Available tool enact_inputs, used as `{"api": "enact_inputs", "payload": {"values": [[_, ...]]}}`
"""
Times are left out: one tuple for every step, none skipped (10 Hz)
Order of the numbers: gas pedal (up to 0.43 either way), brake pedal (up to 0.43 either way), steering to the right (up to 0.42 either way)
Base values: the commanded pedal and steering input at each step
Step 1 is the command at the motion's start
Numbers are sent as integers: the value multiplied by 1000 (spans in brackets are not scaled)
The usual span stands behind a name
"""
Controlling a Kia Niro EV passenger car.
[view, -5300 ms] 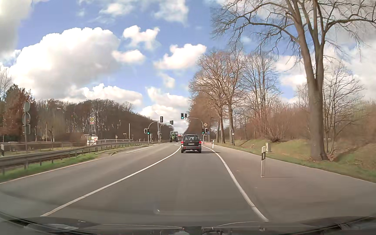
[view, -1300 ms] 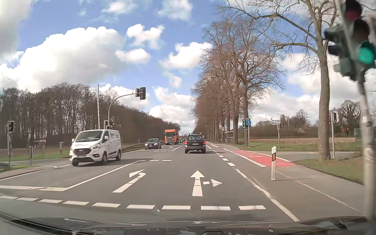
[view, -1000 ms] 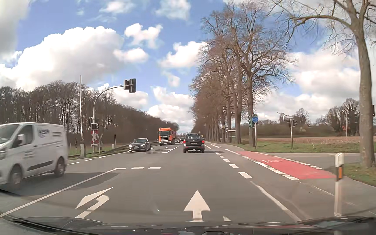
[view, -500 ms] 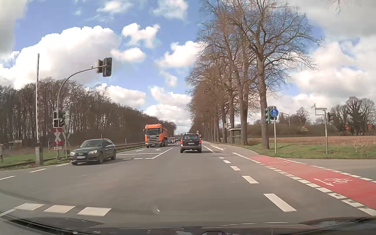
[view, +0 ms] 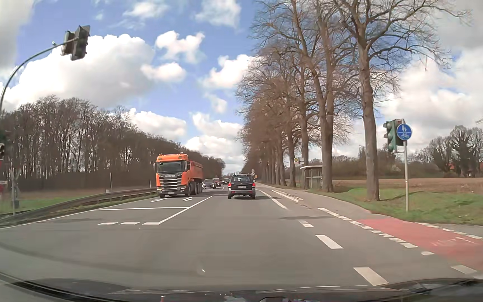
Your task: Follow the waypoints while adhering to traffic rules and regulations
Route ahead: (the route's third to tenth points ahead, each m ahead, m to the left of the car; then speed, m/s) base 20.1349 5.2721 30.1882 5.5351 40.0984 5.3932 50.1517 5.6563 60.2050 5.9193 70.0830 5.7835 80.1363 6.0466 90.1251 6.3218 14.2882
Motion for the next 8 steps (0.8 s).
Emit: {"api": "enact_inputs", "payload": {"values": [[177,0,-10],[177,0,-10],[177,0,-10],[177,0,-10],[177,0,-10],[177,0,-10],[177,0,-10],[177,0,-10]]}}
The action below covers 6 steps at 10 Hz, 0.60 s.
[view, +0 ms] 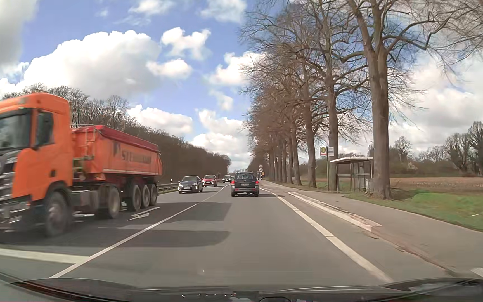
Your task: Follow the waypoints while adhering to traffic rules and regulations
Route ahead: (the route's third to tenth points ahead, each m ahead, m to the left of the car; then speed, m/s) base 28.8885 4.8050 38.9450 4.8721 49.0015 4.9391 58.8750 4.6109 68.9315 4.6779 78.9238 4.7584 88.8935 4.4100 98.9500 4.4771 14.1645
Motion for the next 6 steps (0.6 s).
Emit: {"api": "enact_inputs", "payload": {"values": [[177,0,-10],[177,0,-10],[177,0,-10],[177,0,-10],[177,0,-10],[177,0,-10]]}}
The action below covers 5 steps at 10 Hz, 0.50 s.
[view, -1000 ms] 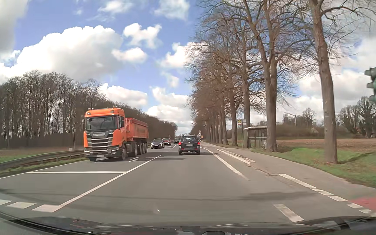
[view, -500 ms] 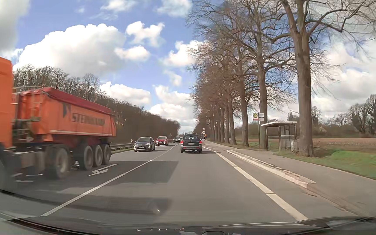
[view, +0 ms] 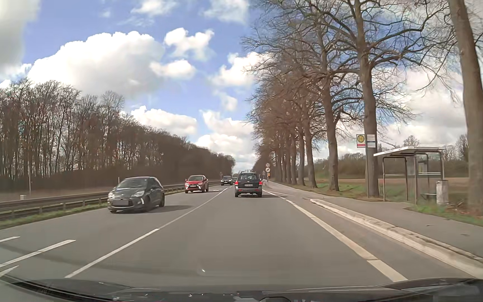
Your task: Follow the waypoints while adhering to traffic rules and regulations
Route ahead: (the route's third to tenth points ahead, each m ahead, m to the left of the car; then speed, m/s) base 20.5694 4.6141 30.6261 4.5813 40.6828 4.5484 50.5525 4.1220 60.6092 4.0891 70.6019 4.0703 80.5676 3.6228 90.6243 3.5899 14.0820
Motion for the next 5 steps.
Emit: {"api": "enact_inputs", "payload": {"values": [[177,0,-10],[177,0,-10],[177,0,-10],[177,0,-10],[177,0,-10]]}}
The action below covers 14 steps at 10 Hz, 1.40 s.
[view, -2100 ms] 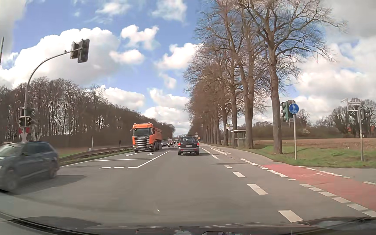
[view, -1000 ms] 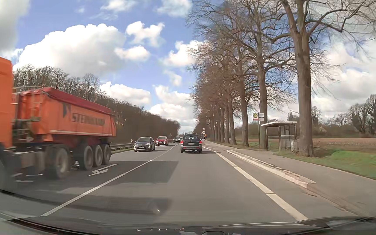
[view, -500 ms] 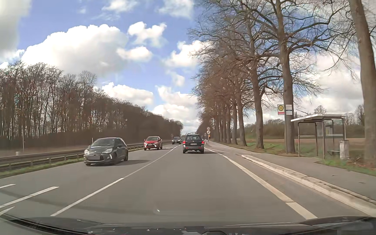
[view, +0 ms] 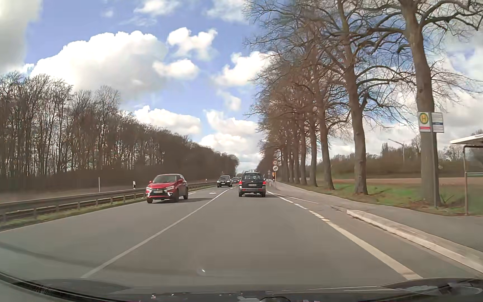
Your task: Follow the waypoints while adhering to traffic rules and regulations
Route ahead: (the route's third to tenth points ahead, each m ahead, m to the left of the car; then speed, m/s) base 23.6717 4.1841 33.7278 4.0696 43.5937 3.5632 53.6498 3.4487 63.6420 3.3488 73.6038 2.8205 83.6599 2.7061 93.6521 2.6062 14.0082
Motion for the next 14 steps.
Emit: {"api": "enact_inputs", "payload": {"values": [[177,0,-10],[177,0,-9],[177,0,-6],[177,0,-3],[177,0,-1],[177,0,-1],[177,0,-1],[177,0,-1],[177,0,-1],[177,0,0],[177,0,-1],[177,0,0],[177,0,1],[177,0,1]]}}
